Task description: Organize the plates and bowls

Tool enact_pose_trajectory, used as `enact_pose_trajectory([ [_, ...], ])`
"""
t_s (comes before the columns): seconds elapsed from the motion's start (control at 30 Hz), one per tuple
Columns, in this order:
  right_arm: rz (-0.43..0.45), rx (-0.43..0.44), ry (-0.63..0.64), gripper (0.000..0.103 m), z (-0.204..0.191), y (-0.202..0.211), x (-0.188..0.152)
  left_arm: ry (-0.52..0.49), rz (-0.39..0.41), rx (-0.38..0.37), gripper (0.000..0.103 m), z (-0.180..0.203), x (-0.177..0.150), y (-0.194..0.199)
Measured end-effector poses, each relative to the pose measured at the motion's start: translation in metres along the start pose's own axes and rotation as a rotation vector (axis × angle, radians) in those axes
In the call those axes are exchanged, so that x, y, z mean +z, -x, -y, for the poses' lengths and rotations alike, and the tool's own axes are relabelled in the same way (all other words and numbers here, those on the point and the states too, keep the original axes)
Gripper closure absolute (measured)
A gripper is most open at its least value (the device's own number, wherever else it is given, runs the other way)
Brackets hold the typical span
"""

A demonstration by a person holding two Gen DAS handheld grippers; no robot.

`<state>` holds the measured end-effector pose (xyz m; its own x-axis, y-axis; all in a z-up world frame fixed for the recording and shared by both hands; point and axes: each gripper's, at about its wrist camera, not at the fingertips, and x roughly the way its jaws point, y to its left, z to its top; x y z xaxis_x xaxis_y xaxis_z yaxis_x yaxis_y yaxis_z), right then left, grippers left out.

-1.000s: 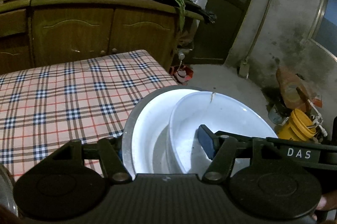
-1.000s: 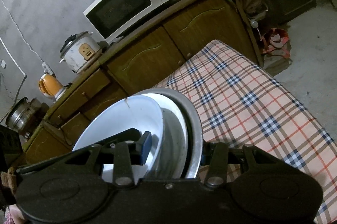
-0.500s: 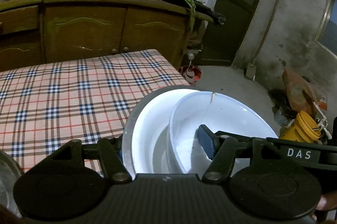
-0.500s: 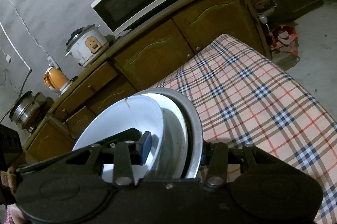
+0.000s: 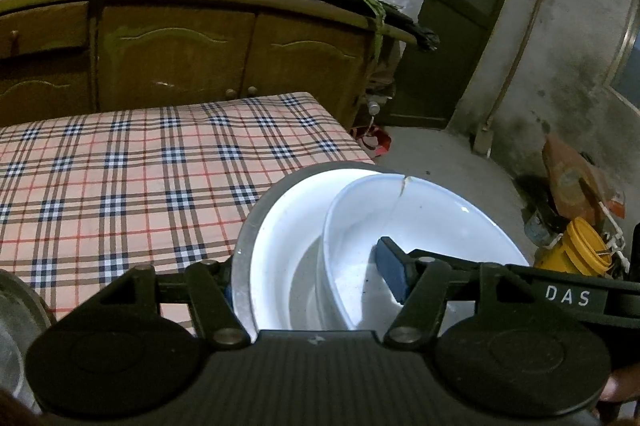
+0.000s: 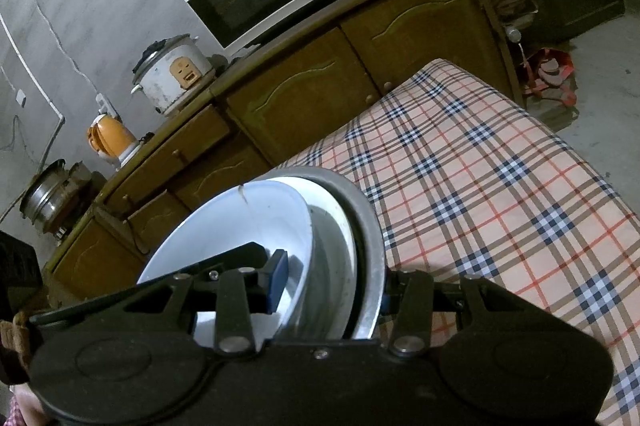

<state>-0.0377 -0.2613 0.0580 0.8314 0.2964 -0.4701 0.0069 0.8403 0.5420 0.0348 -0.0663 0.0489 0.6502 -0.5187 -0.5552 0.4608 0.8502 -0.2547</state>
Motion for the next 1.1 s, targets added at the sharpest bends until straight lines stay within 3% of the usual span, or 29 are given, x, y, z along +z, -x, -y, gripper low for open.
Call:
enact_pose_trajectory([
  [1.1,-0.03,0.013,0.039,0.05,-0.022,-0.012,-0.012,0.043,0.001,0.021,0.037,-0.021,-0.007,0.014],
])
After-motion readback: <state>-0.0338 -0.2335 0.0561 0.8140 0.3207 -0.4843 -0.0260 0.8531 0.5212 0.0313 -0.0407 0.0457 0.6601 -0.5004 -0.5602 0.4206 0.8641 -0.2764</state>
